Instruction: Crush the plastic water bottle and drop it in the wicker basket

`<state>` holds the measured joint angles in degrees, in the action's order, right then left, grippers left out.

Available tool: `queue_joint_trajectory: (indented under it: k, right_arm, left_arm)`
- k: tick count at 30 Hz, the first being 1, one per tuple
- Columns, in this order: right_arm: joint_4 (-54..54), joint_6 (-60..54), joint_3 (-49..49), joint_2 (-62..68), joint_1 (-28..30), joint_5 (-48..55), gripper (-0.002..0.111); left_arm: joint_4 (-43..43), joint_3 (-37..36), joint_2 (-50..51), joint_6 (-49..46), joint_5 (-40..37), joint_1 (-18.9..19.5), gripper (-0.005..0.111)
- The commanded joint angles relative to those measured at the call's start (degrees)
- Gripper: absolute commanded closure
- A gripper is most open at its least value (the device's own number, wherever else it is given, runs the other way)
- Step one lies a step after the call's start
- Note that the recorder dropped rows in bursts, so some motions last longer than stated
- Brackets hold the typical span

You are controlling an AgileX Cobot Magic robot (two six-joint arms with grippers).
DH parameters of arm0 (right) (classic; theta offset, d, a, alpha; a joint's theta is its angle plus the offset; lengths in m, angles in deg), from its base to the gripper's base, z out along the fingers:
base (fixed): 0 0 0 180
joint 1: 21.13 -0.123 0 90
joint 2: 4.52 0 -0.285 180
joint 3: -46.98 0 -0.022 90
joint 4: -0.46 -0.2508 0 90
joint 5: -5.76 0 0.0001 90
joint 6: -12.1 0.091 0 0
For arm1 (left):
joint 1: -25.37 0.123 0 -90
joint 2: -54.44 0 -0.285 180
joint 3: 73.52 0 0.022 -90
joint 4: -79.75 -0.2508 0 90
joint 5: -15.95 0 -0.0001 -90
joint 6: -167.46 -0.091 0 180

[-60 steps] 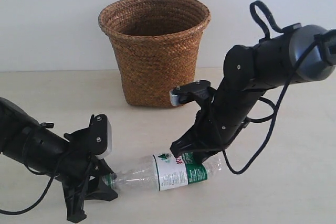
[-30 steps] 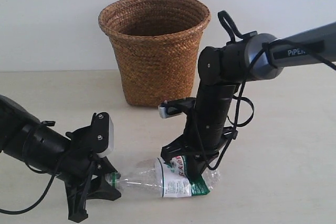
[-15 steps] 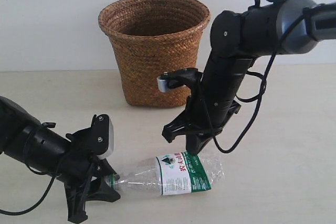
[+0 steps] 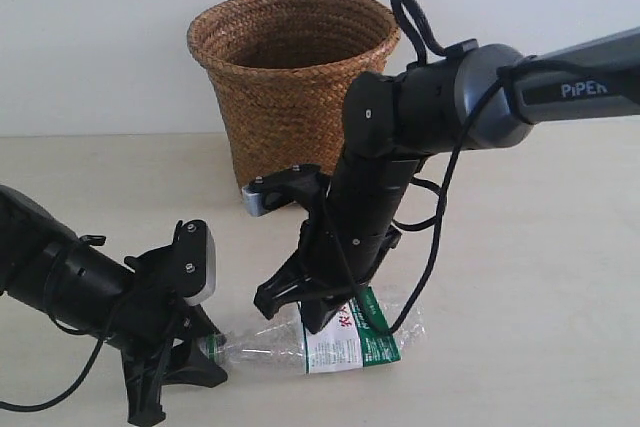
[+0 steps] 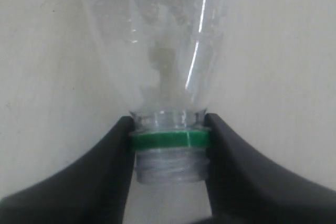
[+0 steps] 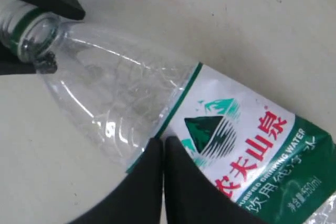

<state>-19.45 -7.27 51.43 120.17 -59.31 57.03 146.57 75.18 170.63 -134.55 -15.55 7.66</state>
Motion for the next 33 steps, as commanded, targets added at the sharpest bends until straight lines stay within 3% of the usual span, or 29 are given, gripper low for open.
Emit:
queue_joint_trajectory:
  k: [1,14,22,33]
  right_arm:
    - [1.2,0.15,-0.03,3.19,-0.11,-2.29,0.108]
    - [0.16,-0.64,0.12,13.72,-0.11,-0.97,0.108]
    - [-0.62,-0.64,4.9,18.81,-0.11,7.02,0.108]
    - [-0.31,-0.64,7.02,10.68,-0.11,6.48,0.108]
  left_arm:
    - [0.2,-0.06,-0.07,-0.18,0.02,-0.17,0.103]
    - [0.2,-0.06,-0.07,-0.18,0.02,-0.17,0.103]
    - [0.2,-0.06,-0.07,-0.18,0.02,-0.17,0.103]
    - [0.2,-0.06,-0.07,-0.18,0.02,-0.17,0.103]
